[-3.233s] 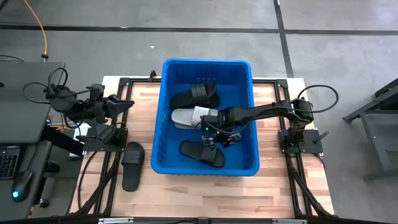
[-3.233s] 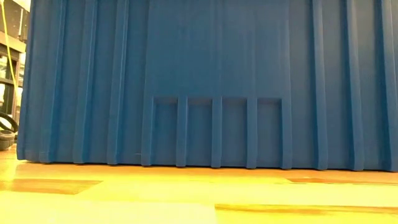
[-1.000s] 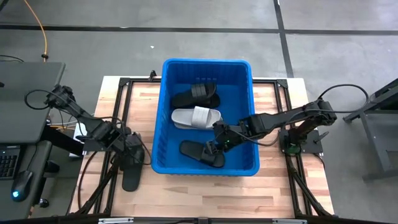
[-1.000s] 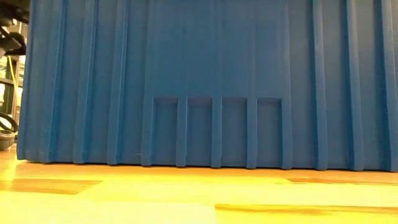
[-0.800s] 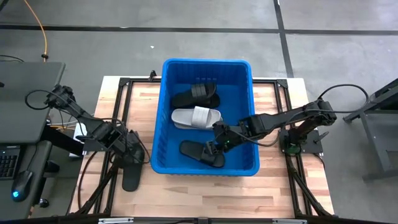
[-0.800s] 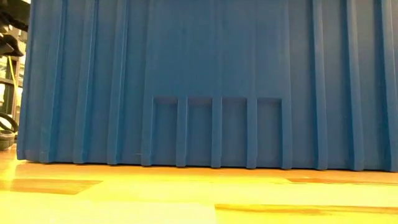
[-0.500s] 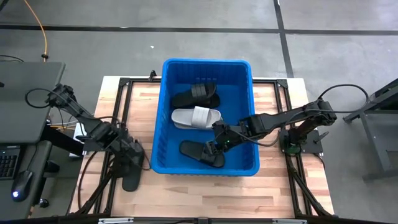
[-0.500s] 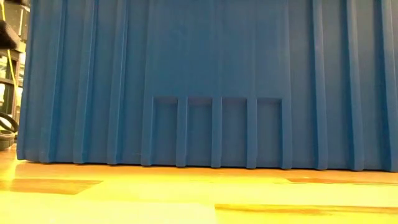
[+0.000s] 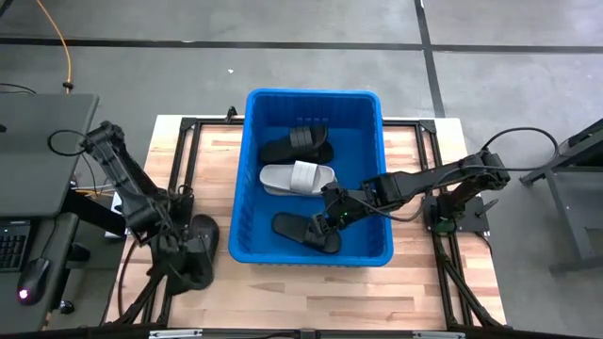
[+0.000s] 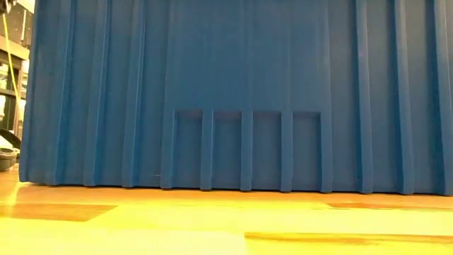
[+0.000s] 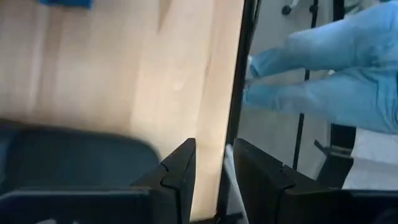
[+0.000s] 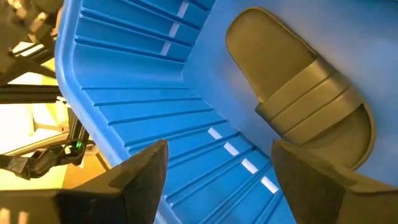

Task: Pick and place slides into bin
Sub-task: Put the black slipper into the bin

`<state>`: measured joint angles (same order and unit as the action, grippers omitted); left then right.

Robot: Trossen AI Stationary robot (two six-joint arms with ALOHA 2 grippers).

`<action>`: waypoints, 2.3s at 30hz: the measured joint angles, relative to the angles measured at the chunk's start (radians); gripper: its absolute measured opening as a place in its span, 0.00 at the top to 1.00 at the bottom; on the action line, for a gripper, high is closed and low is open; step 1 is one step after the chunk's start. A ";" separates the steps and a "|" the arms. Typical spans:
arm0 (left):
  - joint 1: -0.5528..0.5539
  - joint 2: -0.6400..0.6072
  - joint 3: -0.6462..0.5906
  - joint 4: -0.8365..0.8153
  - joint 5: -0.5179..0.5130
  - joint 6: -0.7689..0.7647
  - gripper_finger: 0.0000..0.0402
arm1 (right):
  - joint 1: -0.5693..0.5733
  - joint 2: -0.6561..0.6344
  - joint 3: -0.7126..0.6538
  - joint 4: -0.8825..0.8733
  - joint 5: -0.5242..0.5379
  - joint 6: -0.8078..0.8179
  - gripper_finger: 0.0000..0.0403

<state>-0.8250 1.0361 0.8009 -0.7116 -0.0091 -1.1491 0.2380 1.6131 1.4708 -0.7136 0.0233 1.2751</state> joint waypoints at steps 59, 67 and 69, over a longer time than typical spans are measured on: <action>-0.105 0.735 0.296 -0.755 -0.237 -0.402 0.55 | 0.061 0.038 0.000 -0.023 -0.148 -0.027 0.33; -0.105 0.738 0.272 -0.732 -0.271 -0.377 0.50 | 0.057 0.054 0.000 -0.019 -0.140 0.040 0.33; -0.105 0.741 0.246 -0.722 -0.265 -0.378 0.50 | 0.059 0.058 0.000 -0.017 -0.145 0.064 0.33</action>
<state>-0.9298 1.7771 1.0465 -1.4335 -0.2742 -1.5270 0.2967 1.6711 1.4704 -0.7307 -0.1221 1.3394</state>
